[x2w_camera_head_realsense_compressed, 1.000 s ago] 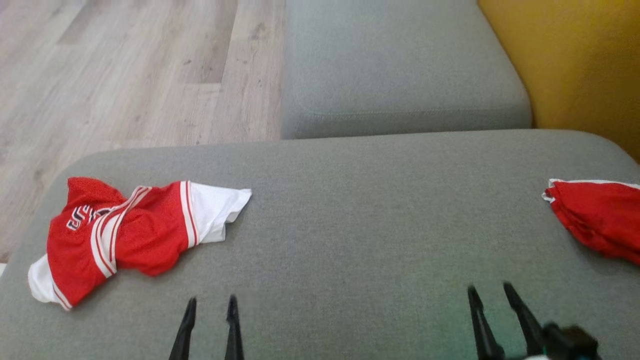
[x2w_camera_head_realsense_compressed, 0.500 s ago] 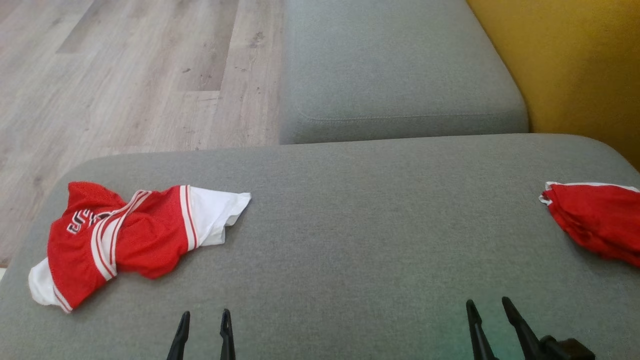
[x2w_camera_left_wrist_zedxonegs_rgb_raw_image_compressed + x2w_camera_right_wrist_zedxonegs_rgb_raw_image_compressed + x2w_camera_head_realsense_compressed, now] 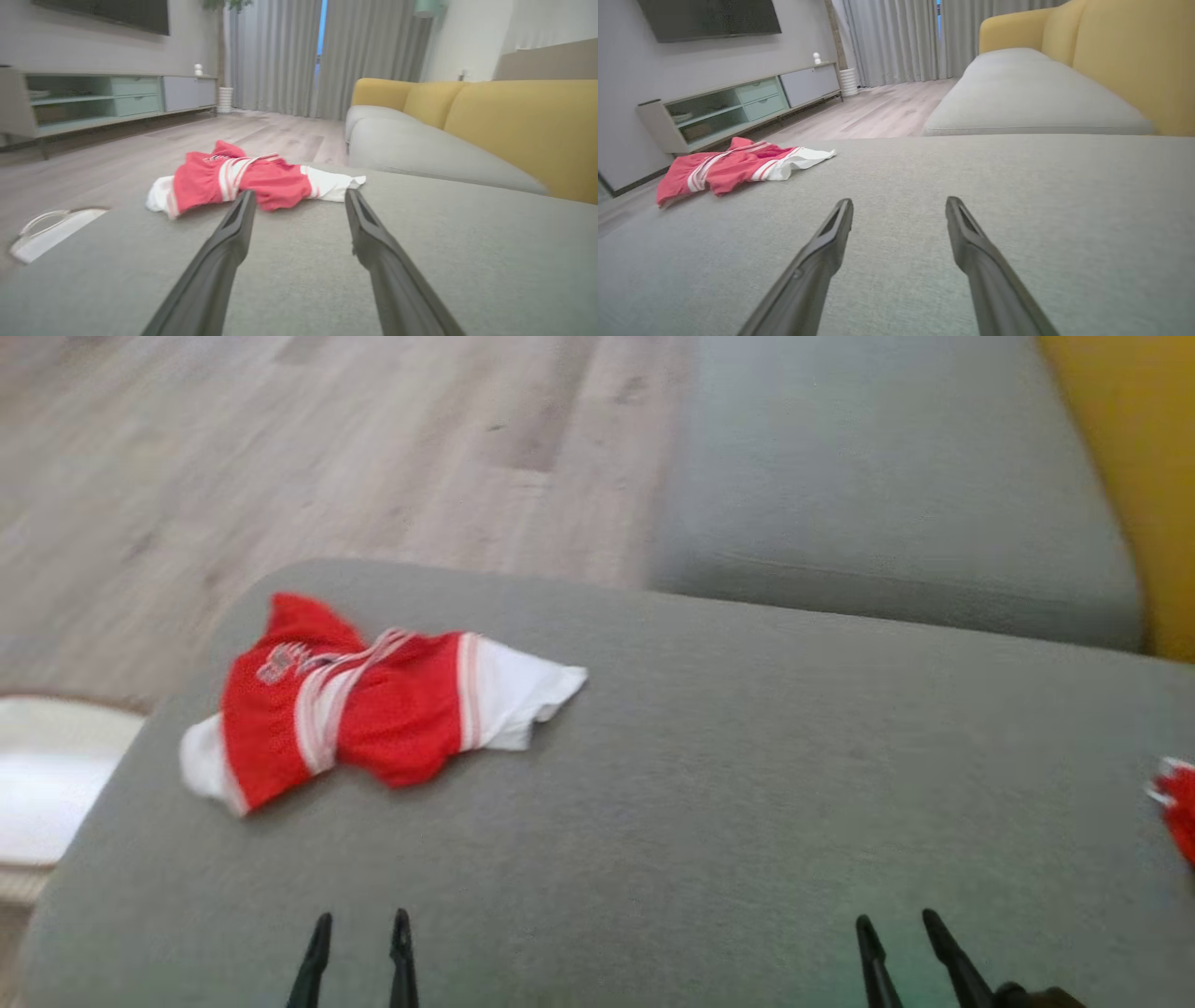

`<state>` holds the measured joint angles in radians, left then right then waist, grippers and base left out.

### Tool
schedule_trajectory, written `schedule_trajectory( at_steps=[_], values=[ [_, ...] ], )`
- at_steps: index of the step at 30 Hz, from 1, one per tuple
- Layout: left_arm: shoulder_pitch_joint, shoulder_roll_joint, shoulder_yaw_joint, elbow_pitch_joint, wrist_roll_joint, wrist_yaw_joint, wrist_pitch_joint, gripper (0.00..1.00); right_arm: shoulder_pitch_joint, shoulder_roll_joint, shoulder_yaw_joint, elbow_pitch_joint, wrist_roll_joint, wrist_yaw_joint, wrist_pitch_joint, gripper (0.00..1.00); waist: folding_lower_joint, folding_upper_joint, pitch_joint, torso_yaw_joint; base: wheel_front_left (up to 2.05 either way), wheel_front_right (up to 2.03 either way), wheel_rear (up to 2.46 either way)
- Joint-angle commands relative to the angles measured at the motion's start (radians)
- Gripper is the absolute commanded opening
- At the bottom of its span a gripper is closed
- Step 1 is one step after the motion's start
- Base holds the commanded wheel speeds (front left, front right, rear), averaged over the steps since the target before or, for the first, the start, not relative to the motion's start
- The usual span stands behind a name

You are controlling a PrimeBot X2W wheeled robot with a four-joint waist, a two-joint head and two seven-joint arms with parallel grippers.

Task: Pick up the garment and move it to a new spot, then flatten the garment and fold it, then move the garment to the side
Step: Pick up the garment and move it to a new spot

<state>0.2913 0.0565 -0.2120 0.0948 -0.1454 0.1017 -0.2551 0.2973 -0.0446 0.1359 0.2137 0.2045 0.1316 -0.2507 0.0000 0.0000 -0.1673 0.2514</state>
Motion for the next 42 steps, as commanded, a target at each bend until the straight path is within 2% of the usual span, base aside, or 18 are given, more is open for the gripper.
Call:
schedule_trajectory(
  at_steps=[1, 3, 7, 15, 18, 22, 24, 26, 28, 32, 33, 37, 42],
  values=[
    [-0.051, -0.006, 0.043, -0.029, 0.009, -0.002, -0.007, 1.00, -0.051, -0.009, 0.028, -0.035, 0.004, -0.001, -0.011, 1.00, 0.0000, 0.0000, 0.014, 0.093, 0.00, 0.00, 0.00],
    [-0.047, -0.004, 0.062, -0.028, 0.015, -0.003, -0.007, 1.00, -0.056, -0.007, 0.042, -0.034, 0.008, -0.001, -0.011, 1.00, 0.0000, 0.0000, 0.022, 0.140, 0.00, 0.00, 0.00],
    [-0.036, -0.005, 0.121, -0.066, 0.009, 0.014, -0.007, 1.00, -0.116, -0.007, 0.086, -0.023, 0.007, -0.001, -0.011, 1.00, 0.0000, 0.0000, 0.070, 0.190, 0.00, 0.00, 0.00],
    [-0.034, -0.006, 0.153, -0.107, -0.004, 0.030, -0.007, 1.00, -0.169, -0.021, 0.111, 0.003, 0.009, -0.001, -0.011, 1.00, 0.0000, 0.0000, 0.102, 0.218, 0.00, 0.00, 0.00],
    [-0.056, -0.005, 0.156, -0.114, 0.013, 0.016, -0.007, 1.00, -0.156, -0.025, 0.105, 0.001, 0.007, -0.001, -0.011, 1.00, 0.0000, 0.0000, 0.108, 0.223, 0.00, 0.00, 0.00],
    [-0.134, 0.033, 0.172, -0.128, 0.040, -0.024, -0.007, 1.00, -0.119, -0.031, 0.083, -0.014, -0.004, -0.001, -0.011, 1.00, 0.0000, 0.0000, 0.117, 0.232, 0.00, 0.00, 0.00],
    [-0.194, 0.065, 0.178, -0.140, 0.047, -0.051, -0.007, 1.00, -0.096, -0.036, 0.059, -0.028, -0.013, -0.001, -0.011, 1.00, 0.0000, 0.0000, 0.130, 0.241, 0.00, 0.00, 0.00],
    [-0.274, 0.098, 0.188, -0.147, 0.044, -0.081, -0.007, 1.00, -0.093, -0.053, 0.046, -0.052, -0.026, -0.001, -0.011, 1.00, 0.0000, 0.0000, 0.187, 0.232, 0.00, 0.00, 0.00],
    [-0.375, 0.109, 0.185, -0.157, 0.041, -0.098, -0.007, 1.00, -0.111, -0.086, 0.037, -0.077, -0.039, -0.001, -0.011, 1.00, 0.0000, 0.0000, 0.253, 0.225, 0.00, 0.00, 0.00],
    [-0.623, 0.135, 0.179, -0.073, 0.011, -0.148, 0.035, 1.00, -0.163, -0.164, 0.024, -0.118, -0.054, -0.001, -0.011, 1.00, 0.0000, 0.0000, 0.377, 0.211, 0.00, 0.00, 0.00],
    [-0.623, 0.135, 0.179, -0.073, 0.011, -0.148, 0.035, 1.00, -0.163, -0.164, 0.024, -0.118, -0.054, -0.001, -0.011, 1.00, 0.0000, 0.0000, 0.377, 0.211, 0.00, 0.00, 0.00],
    [-0.888, 0.146, 0.152, 0.071, -0.025, -0.193, 0.048, 1.00, -0.221, -0.239, 0.006, -0.160, -0.067, -0.001, -0.011, 1.00, 0.0000, 0.0000, 0.481, 0.196, 0.00, 0.00, 0.00],
    [-1.186, 0.142, 0.095, 0.379, -0.093, -0.225, 0.099, 1.00, -0.289, -0.319, 0.005, -0.194, -0.073, -0.001, -0.011, 1.00, 0.0000, 0.0000, 0.578, 0.165, 0.00, 0.00, 0.00]
  ],
)
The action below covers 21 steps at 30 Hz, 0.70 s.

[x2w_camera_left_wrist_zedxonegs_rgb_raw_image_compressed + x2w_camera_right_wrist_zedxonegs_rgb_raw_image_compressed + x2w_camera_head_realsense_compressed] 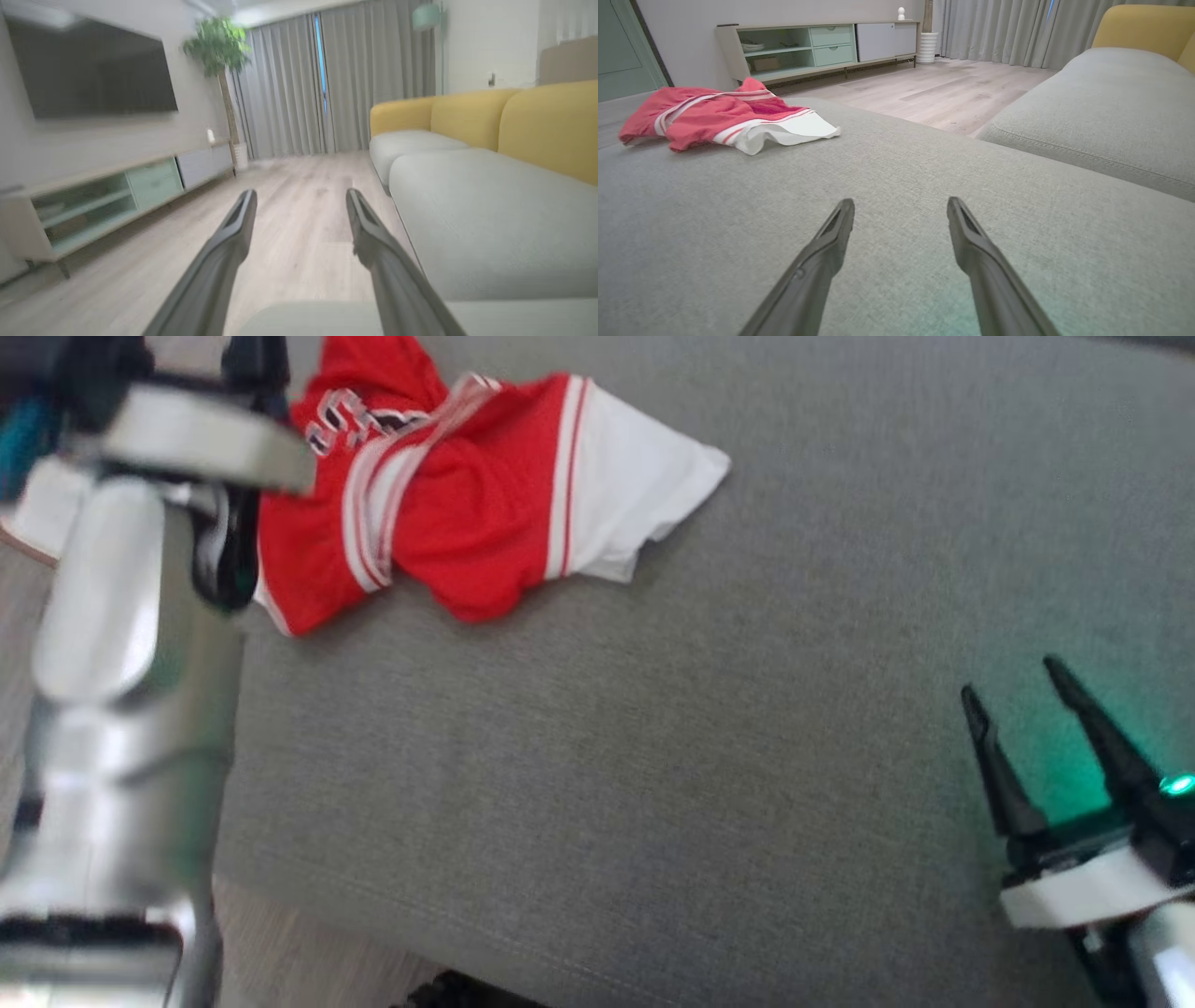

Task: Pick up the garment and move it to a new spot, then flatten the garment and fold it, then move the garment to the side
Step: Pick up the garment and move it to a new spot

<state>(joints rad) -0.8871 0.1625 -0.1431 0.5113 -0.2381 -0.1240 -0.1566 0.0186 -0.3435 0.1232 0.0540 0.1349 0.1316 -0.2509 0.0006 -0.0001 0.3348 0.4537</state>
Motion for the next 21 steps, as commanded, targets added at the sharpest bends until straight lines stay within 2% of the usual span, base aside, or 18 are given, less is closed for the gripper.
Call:
schedule_trajectory(
  at_steps=[1, 3, 7, 11, 15, 16, 17, 18, 21],
  values=[
    [-0.053, 0.032, 0.013, 0.022, -0.017, -0.002, 0.014, 1.00, -0.021, -0.033, 0.017, -0.043, -0.003, -0.001, -0.011, 1.00, -0.0006, 0.0001, 0.092, -0.044, 0.00, 0.00, 0.00],
    [-0.131, 0.023, -0.007, 0.137, -0.064, -0.005, 0.047, 1.00, -0.040, -0.055, 0.017, -0.060, -0.002, -0.001, -0.009, 1.00, -0.0006, 0.0001, 0.121, -0.058, 0.00, 0.00, 0.00],
    [-0.211, 0.023, -0.106, 0.311, -0.168, -0.006, 0.125, 1.00, -0.074, -0.085, 0.014, -0.104, 0.000, -0.001, 0.005, 1.00, -0.0006, 0.0001, 0.173, -0.087, 0.00, 0.00, 0.00],
    [-0.218, 0.038, -0.205, 0.428, -0.271, -0.006, 0.200, 1.00, -0.083, -0.095, 0.002, -0.139, 0.001, -0.001, 0.016, 1.00, -0.0006, 0.0001, 0.206, -0.105, 0.00, 0.00, 0.00],
    [-0.199, 0.066, -0.261, 0.526, -0.335, -0.007, 0.247, 1.00, -0.084, -0.098, 0.004, -0.155, 0.000, -0.001, 0.025, 1.00, -0.0006, 0.0001, 0.225, -0.125, 0.00, 0.00, 0.00],
    [-0.196, 0.072, -0.272, 0.542, -0.345, -0.007, 0.248, 0.89, -0.085, -0.098, 0.001, -0.156, 0.001, -0.001, 0.025, 1.00, -0.0006, 0.0001, 0.227, -0.128, 0.00, 0.00, 0.00],
    [-0.193, 0.077, -0.283, 0.555, -0.353, -0.007, 0.243, 0.49, -0.087, -0.095, -0.002, -0.156, 0.000, -0.001, 0.024, 1.00, -0.0006, 0.0001, 0.228, -0.131, 0.00, 0.00, 0.00],
    [-0.192, 0.082, -0.292, 0.562, -0.360, -0.007, 0.230, 0.00, -0.088, -0.093, -0.004, -0.156, -0.002, -0.001, 0.023, 1.00, -0.0006, 0.0001, 0.227, -0.133, 0.00, 0.00, 0.00],
    [-0.211, 0.101, -0.297, 0.579, -0.380, -0.007, 0.151, 0.00, -0.090, -0.082, -0.003, -0.147, -0.006, -0.001, 0.017, 1.00, -0.0006, 0.0001, 0.212, -0.135, 0.00, 0.00, 0.00]
  ],
)
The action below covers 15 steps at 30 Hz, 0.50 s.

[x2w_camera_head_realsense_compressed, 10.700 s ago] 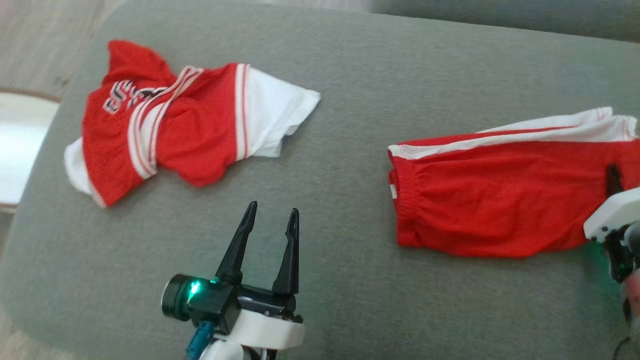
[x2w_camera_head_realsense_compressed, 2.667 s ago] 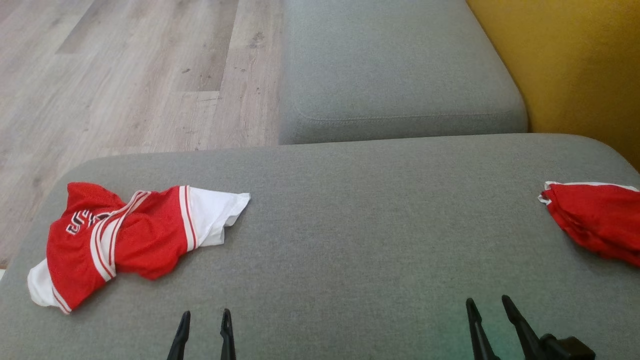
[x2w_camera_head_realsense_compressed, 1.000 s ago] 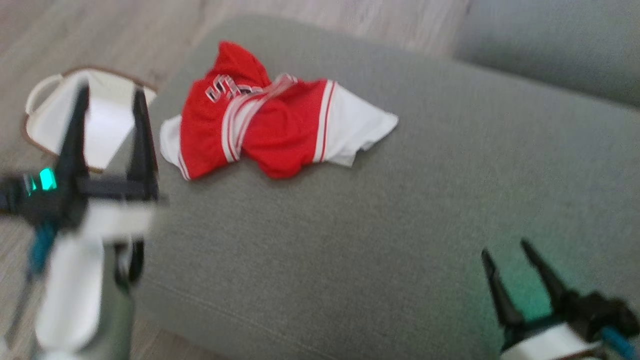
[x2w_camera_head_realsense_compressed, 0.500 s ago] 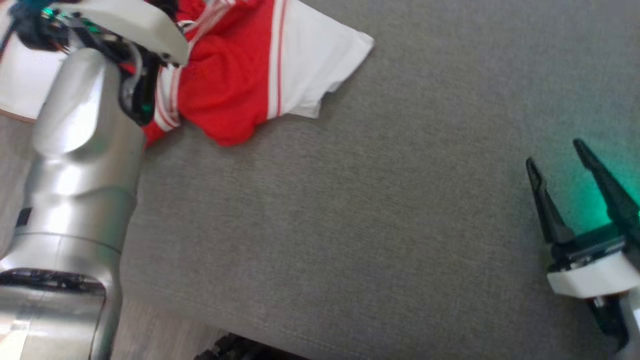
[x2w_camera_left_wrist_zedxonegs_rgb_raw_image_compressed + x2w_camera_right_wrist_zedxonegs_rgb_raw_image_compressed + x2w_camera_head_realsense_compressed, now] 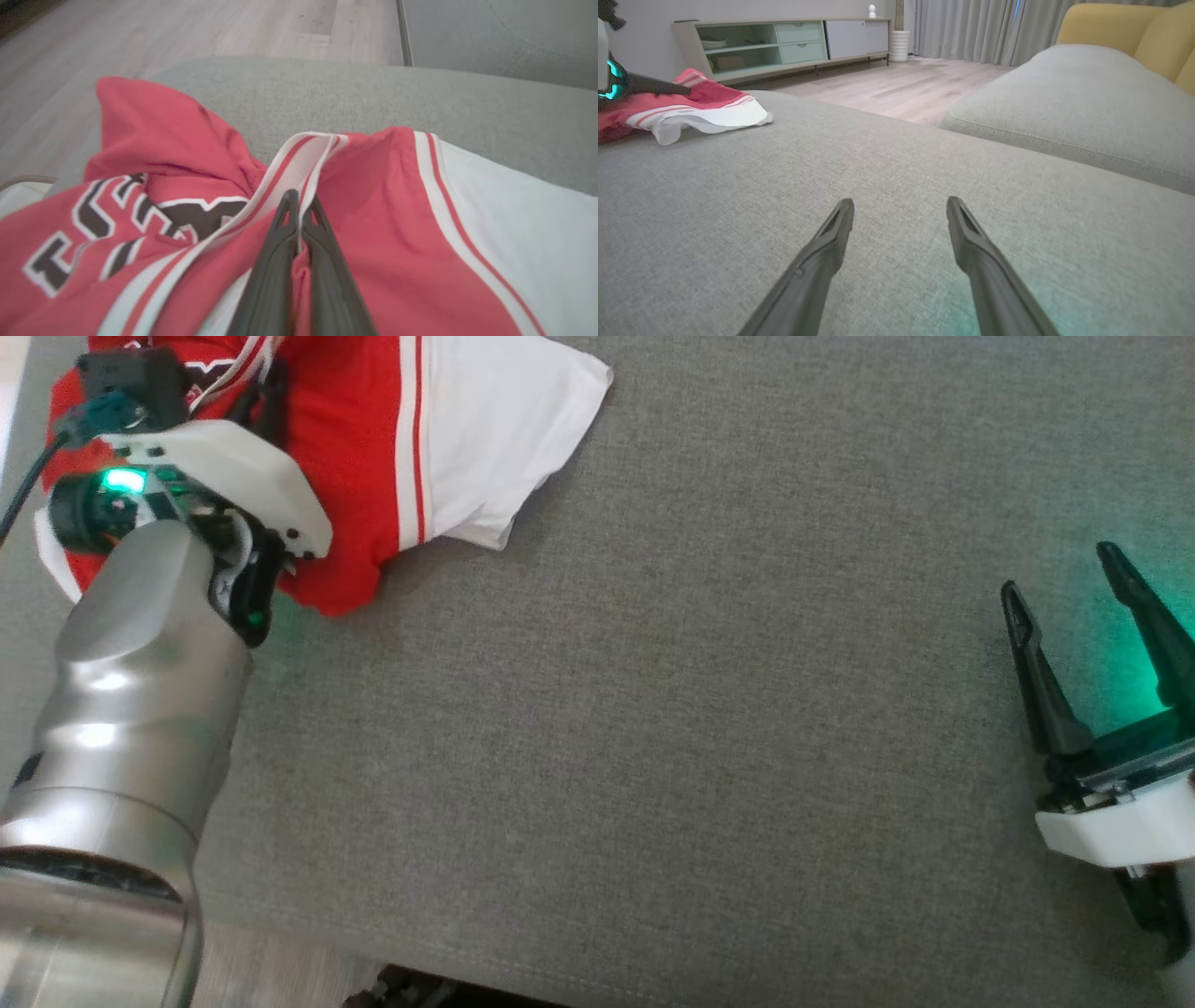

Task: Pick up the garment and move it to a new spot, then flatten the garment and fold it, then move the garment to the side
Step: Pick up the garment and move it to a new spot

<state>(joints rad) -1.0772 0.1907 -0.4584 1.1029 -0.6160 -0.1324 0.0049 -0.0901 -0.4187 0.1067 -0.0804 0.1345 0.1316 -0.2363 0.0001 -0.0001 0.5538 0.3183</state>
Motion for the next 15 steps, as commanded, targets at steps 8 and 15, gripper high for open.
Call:
schedule_trajectory(
  at_steps=[8, 15],
  values=[
    [-0.100, 0.108, -0.071, -0.055, -0.023, 0.002, -0.144, 0.00, -0.018, 0.071, 0.074, 0.073, 0.004, -0.001, -0.022, 1.00, -0.0001, 0.0001, -0.173, -0.050, 0.00, 0.00, 0.00],
    [-0.132, 0.142, -0.165, -0.123, -0.044, 0.002, -0.156, 0.00, -0.024, 0.180, 0.096, 0.113, 0.020, -0.001, -0.025, 1.00, -0.0001, 0.0001, -0.361, -0.156, 0.00, 0.00, 0.00]
  ],
)
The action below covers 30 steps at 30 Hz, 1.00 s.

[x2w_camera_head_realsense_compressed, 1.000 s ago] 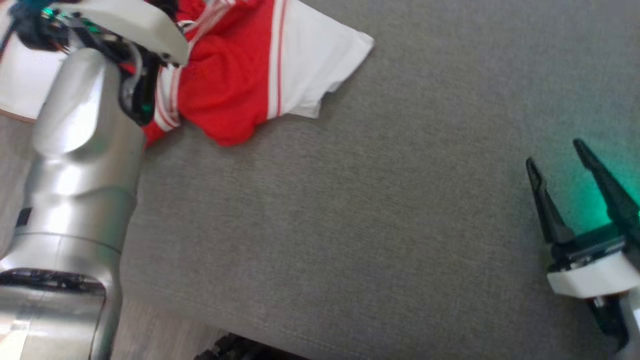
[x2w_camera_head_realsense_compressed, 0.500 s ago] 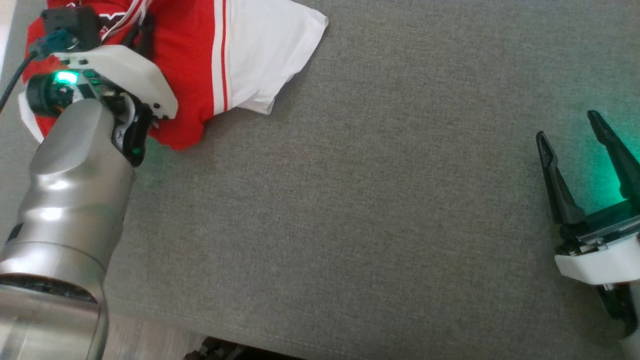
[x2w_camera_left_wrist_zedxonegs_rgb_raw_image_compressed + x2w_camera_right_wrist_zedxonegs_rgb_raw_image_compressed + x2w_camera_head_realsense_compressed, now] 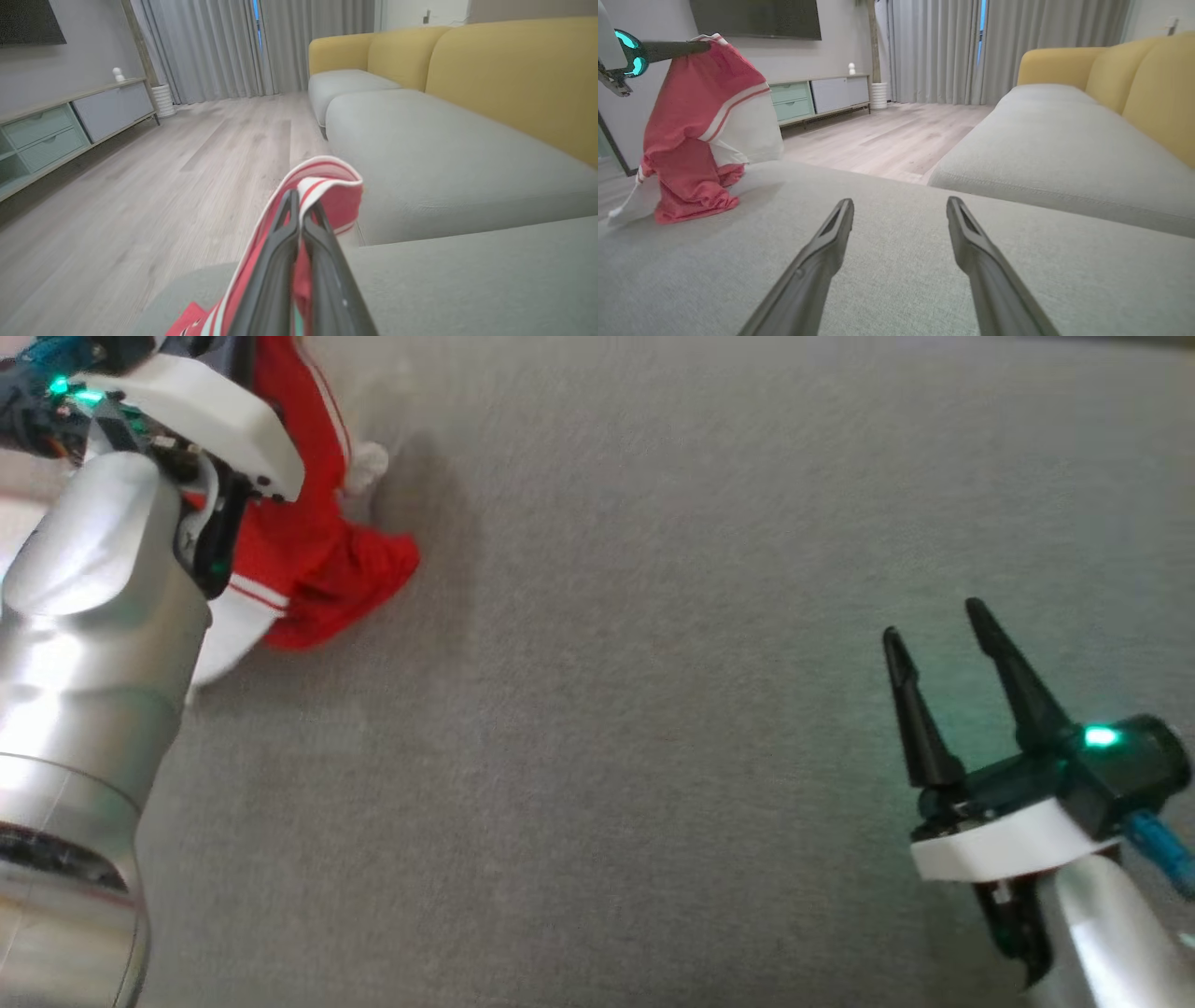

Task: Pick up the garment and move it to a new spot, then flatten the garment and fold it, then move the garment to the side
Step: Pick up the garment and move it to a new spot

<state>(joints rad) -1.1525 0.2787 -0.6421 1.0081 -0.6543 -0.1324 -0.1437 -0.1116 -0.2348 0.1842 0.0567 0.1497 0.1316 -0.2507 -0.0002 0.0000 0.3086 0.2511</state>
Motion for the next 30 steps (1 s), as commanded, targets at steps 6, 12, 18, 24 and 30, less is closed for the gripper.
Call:
schedule_trajectory(
  at_steps=[6, 12, 18, 24, 30],
  values=[
    [-0.065, 0.074, -0.074, -0.115, -0.032, 0.002, 0.007, 0.00, 0.041, 0.065, 0.037, -0.009, 0.014, -0.001, -0.011, 1.00, 0.0002, 0.0000, -0.273, -0.229, 0.00, 0.00, 0.00],
    [-0.093, 0.063, -0.128, -0.212, -0.076, 0.002, 0.034, 0.00, 0.064, 0.098, 0.038, -0.016, 0.017, -0.001, -0.011, 1.00, 0.0002, 0.0000, -0.320, -0.361, 0.00, 0.00, 0.00],
    [-0.094, 0.025, -0.147, -0.278, -0.132, 0.002, 0.034, 0.00, 0.062, 0.110, 0.047, -0.019, 0.021, -0.001, -0.011, 1.00, 0.0002, 0.0000, -0.321, -0.468, 0.00, 0.00, 0.00],
    [-0.011, -0.044, -0.200, -0.286, -0.163, 0.002, 0.019, 0.00, 0.065, 0.123, 0.047, -0.029, 0.022, -0.001, -0.011, 1.00, 0.0002, 0.0000, -0.271, -0.518, 0.00, 0.00, 0.00],
    [0.149, -0.109, -0.256, -0.234, -0.149, 0.027, -0.049, 0.00, 0.036, 0.146, 0.059, -0.042, 0.024, -0.001, -0.011, 1.00, 0.0002, 0.0000, -0.151, -0.518, 0.00, 0.00, 0.00]
  ],
)
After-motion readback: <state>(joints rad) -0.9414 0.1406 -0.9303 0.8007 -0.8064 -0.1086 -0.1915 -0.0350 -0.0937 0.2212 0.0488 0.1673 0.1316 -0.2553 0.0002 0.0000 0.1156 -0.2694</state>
